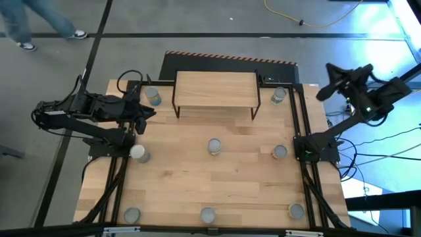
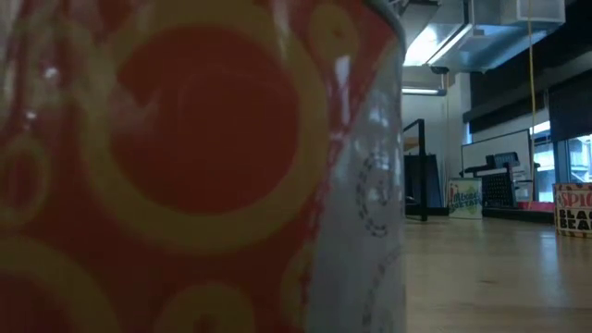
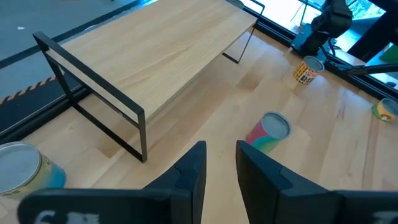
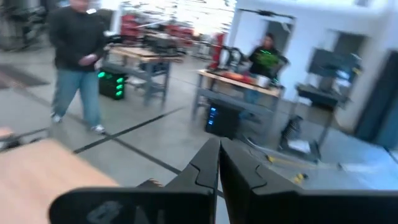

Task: Pick and place cans onto a shelf
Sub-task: Put the canned chicken soup on the shelf

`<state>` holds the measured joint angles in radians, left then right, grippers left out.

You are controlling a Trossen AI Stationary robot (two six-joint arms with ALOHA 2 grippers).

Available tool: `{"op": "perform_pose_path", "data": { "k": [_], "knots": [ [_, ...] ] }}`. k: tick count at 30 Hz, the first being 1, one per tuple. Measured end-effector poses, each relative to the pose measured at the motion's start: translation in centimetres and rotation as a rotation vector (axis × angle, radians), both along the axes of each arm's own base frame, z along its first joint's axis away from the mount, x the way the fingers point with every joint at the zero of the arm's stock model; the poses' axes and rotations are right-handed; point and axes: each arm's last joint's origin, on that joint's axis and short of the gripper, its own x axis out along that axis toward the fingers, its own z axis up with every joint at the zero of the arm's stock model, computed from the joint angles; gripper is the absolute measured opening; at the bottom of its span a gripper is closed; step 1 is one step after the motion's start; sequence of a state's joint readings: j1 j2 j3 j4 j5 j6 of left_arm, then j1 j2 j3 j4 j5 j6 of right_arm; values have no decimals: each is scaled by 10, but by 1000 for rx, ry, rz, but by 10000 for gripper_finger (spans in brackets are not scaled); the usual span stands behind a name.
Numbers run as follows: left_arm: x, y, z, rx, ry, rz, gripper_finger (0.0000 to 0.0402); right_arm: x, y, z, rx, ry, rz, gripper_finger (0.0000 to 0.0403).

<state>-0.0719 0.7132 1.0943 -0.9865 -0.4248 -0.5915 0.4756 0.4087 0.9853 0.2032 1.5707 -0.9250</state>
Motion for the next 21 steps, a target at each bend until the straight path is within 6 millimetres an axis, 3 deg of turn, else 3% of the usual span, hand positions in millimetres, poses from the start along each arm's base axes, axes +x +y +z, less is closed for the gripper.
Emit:
{"op": "perform_pose_path", "data": {
  "k": [4,8,21],
  "knots": [
    [0,0,0,0,0,0,80,-15,-6,0,24,-50,-89,17],
    [0,0,0,0,0,-1,80,-17,-6,0,25,-55,-129,17],
    [0,0,0,1,1,-1,80,-24,-11,4,78,-161,-51,17]
  ]
}}
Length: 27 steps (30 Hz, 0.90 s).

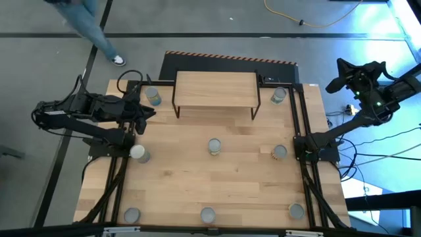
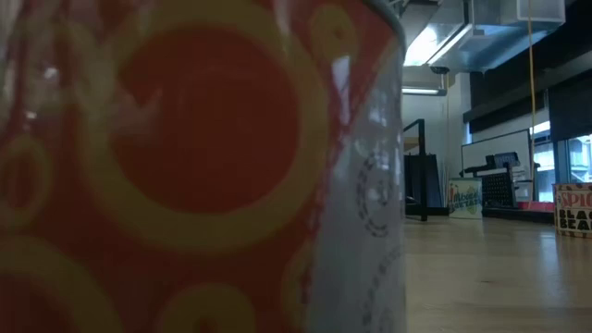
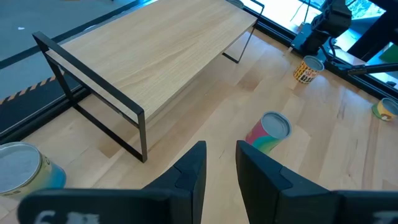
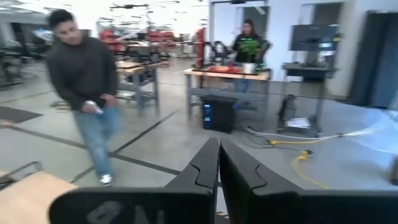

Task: Pick and place cans onto a shelf
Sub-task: Put the canned chicken soup on the shelf

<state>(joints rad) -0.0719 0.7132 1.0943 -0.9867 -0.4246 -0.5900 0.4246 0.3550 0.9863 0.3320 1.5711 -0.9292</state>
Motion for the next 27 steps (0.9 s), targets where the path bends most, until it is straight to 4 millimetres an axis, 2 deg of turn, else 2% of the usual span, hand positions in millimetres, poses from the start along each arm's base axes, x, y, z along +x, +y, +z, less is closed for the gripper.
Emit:
{"op": "perform_pose_path", "data": {
  "k": [8,15,27],
  "knots": [
    [0,0,0,-8,0,-9,80,0,-6,-1,-3,3,173,17],
    [0,0,0,-8,1,-11,80,-5,-8,-1,-7,13,139,17],
    [0,0,0,7,-1,11,80,-1,-5,-2,-20,36,141,17]
  ]
}}
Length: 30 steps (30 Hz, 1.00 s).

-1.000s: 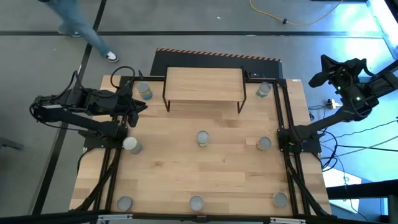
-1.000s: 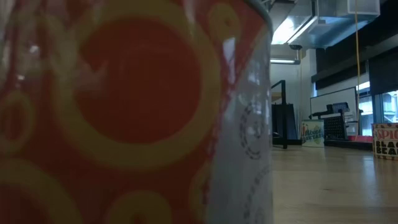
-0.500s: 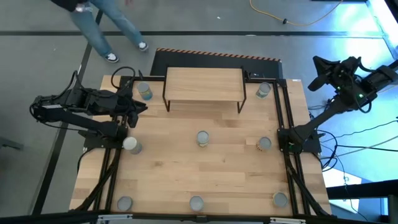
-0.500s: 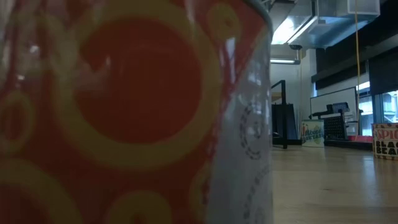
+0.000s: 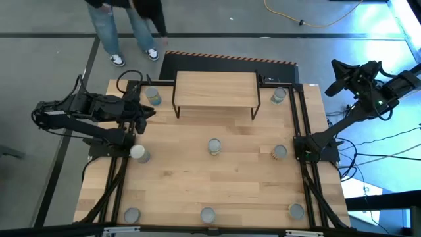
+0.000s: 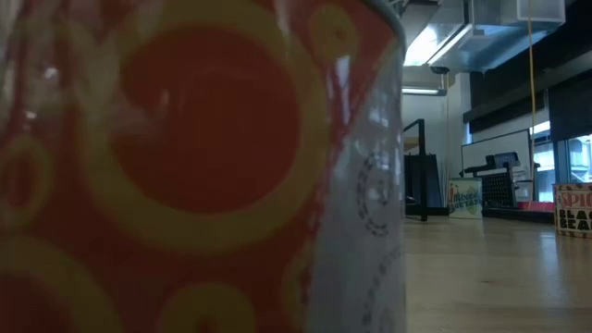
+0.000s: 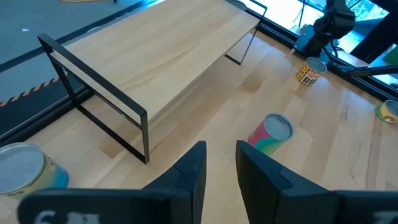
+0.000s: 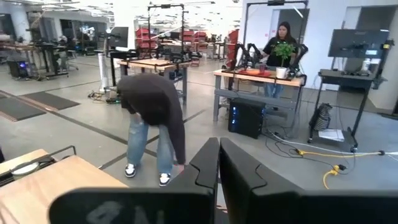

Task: Pick and place cans onto a shelf
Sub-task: Put the canned chicken soup on the shelf

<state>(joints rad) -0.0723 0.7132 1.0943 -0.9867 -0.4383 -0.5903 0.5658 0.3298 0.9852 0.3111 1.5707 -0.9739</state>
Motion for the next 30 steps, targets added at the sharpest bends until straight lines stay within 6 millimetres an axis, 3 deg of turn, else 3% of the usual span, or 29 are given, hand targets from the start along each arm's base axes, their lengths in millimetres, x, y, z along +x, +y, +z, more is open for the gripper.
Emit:
{"op": "perform_pose_path", "data": {
  "k": [21,30],
  "knots": [
    [0,0,0,1,0,2,80,6,1,0,-25,37,83,17],
    [0,0,0,1,0,2,80,38,25,4,-68,93,132,17]
  ]
}}
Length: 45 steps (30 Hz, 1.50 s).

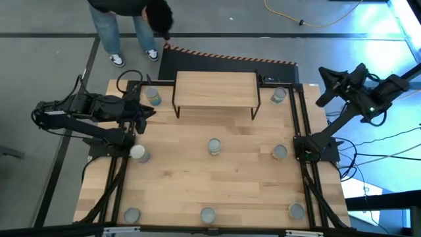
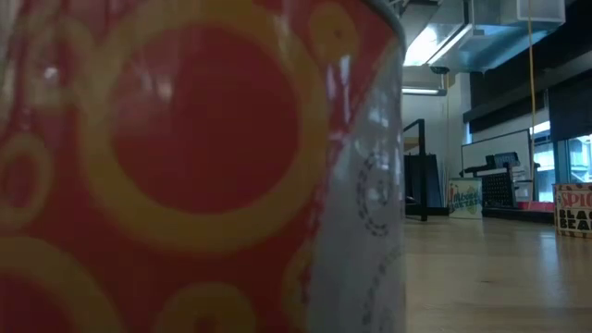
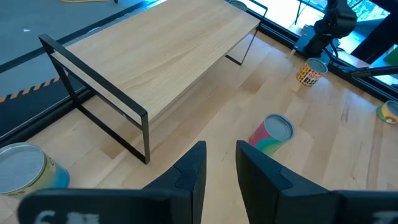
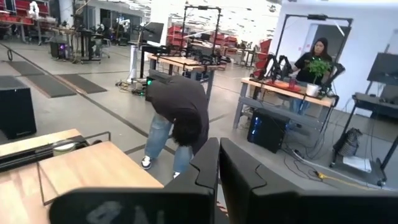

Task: Pick and place cans onto a shelf
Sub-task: Put the canned chicken soup on the shelf

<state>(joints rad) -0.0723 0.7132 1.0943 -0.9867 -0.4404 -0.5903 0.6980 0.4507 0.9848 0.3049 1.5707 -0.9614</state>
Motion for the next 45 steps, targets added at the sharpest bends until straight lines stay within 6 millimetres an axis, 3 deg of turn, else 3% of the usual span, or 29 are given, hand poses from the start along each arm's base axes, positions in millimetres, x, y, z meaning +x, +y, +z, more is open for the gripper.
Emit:
{"op": "perform_pose_path", "data": {
  "k": [4,13,18,21,24,31,35,42,45],
  "knots": [
    [0,0,0,0,0,0,80,10,9,2,8,-11,1,17],
    [0,0,0,0,0,0,80,13,11,2,-5,-51,35,17],
    [0,0,0,0,0,0,80,26,25,-4,-157,-191,328,17],
    [0,0,0,0,0,0,80,33,34,-16,-196,-220,621,17],
    [0,0,0,0,0,0,80,36,40,-26,-163,-210,888,17],
    [0,0,0,0,0,0,80,37,40,-40,17,-152,1105,17],
    [0,0,0,0,0,0,80,37,37,-51,133,-77,1119,17],
    [0,0,0,0,0,0,80,38,29,-50,45,-59,1001,17],
    [0,0,0,0,0,0,80,38,28,-50,100,-79,988,17]
  ]
}}
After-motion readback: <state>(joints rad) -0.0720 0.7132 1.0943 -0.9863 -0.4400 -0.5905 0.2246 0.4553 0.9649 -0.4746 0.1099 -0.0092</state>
